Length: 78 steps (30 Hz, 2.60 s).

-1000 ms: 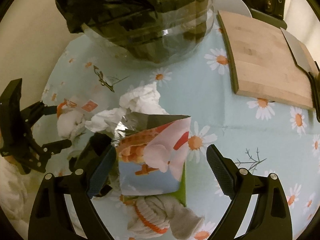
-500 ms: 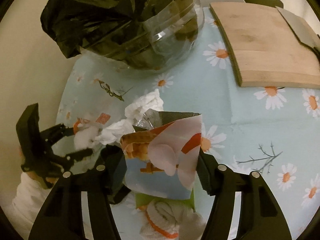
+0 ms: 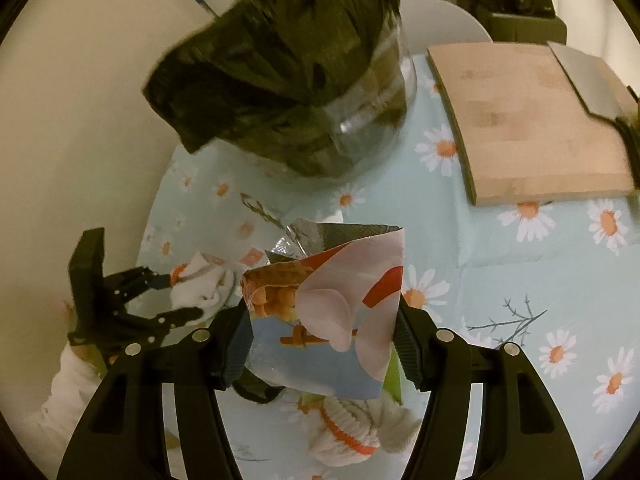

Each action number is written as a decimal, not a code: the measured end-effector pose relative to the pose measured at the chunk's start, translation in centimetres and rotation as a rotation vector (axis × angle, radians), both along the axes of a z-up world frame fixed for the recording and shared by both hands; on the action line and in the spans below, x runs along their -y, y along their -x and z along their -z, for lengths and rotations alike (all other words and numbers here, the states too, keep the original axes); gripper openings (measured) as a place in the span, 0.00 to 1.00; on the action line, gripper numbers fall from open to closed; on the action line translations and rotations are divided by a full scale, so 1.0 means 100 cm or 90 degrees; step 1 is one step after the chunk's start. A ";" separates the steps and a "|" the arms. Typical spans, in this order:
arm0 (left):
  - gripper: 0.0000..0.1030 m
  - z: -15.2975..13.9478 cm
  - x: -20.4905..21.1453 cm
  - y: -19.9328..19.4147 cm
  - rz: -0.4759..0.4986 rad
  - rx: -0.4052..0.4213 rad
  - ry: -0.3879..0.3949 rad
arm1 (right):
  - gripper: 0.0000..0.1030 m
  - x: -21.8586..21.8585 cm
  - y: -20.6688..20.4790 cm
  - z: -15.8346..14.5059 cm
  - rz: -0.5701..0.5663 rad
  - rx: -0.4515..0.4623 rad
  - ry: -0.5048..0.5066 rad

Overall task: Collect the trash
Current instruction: 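Lift the cloth and box over the black bin and release both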

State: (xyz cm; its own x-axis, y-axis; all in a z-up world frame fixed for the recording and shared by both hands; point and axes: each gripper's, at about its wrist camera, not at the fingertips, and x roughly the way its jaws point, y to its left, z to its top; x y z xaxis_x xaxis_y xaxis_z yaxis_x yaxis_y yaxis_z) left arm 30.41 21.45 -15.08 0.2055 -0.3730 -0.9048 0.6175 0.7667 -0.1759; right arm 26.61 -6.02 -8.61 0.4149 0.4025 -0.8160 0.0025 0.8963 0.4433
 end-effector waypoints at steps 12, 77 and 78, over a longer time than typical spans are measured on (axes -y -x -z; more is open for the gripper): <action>0.50 -0.020 -0.021 -0.006 -0.023 -0.013 0.033 | 0.56 0.008 0.003 -0.031 0.016 0.052 -0.018; 0.48 -0.201 0.083 -0.129 0.132 0.205 0.056 | 0.57 0.021 -0.092 -0.158 -0.004 0.218 -0.019; 0.48 -0.201 0.086 -0.130 0.136 0.205 0.052 | 0.57 0.021 -0.096 -0.157 -0.003 0.216 -0.020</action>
State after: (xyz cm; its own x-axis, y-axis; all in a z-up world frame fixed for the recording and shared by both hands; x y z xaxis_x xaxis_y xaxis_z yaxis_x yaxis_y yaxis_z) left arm 43.46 12.90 5.00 0.3840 -0.5054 -0.7727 0.7948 0.6069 -0.0020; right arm 36.19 -8.08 7.12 0.6589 0.4281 -0.6186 -0.1544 0.8818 0.4457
